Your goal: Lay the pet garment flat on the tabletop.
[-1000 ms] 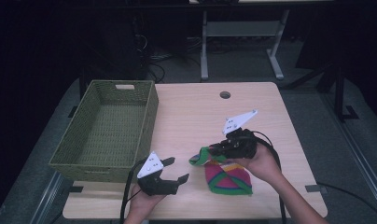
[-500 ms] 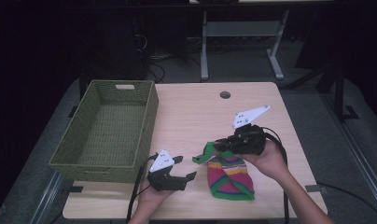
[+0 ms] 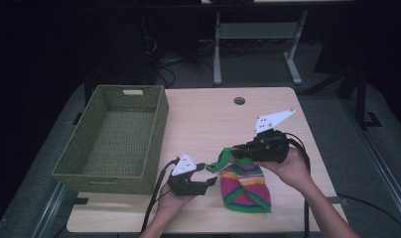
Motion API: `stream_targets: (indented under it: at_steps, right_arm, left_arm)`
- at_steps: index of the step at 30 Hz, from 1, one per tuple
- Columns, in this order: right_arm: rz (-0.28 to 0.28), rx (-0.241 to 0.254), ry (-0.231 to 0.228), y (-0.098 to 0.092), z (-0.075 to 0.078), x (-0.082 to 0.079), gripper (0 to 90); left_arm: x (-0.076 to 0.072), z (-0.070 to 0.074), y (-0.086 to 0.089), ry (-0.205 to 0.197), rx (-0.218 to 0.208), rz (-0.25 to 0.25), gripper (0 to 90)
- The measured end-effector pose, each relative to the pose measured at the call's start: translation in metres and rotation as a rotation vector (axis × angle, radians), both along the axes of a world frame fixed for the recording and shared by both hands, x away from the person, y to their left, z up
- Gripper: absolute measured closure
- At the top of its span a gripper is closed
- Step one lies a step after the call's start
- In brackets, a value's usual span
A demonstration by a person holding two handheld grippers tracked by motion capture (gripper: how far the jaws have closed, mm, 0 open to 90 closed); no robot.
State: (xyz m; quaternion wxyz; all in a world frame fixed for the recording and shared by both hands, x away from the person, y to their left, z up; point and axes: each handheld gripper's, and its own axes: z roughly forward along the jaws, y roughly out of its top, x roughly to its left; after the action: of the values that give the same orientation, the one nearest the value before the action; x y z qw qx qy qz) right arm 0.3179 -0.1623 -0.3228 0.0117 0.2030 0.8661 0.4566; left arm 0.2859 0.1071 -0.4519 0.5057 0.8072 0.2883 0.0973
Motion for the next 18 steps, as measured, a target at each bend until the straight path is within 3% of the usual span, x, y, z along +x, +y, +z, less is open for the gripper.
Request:
stream_targets:
  at_steps: [3, 4, 5, 6, 9, 11, 15, 18]
  right_arm:
    - [0.003, -0.003, -0.001, 0.000, 0.000, 0.001, 83.1]
    - [0.002, -0.004, 0.001, 0.000, 0.000, 0.001, 83.1]
    - [0.002, -0.004, 0.001, 0.000, 0.000, 0.001, 83.1]
    - [0.001, -0.006, -0.001, 0.000, 0.000, 0.001, 83.1]
    - [-0.001, -0.006, -0.004, -0.002, 0.000, 0.001, 83.1]
    - [-0.009, -0.010, -0.005, -0.004, 0.000, 0.002, 83.1]
    - [-0.034, -0.027, -0.002, -0.010, -0.004, 0.006, 83.1]
    - [-0.055, -0.029, 0.001, -0.017, -0.007, 0.009, 83.1]
  left_arm:
    - [0.003, -0.001, -0.002, 0.009, 0.002, 0.005, 41.4]
    - [0.008, -0.003, -0.003, 0.029, -0.007, 0.009, 45.0]
    - [0.008, -0.003, -0.003, 0.029, -0.007, 0.009, 57.0]
    - [0.009, -0.003, -0.003, 0.035, -0.006, 0.010, 57.0]
    - [0.009, -0.001, 0.000, 0.028, -0.010, 0.006, 74.4]
    - [0.009, 0.003, 0.002, 0.023, 0.001, 0.006, 80.1]
    - [0.011, 0.015, 0.008, 0.025, -0.018, 0.016, 83.7]
    - [0.013, 0.026, 0.009, 0.002, -0.015, 0.022, 84.2]
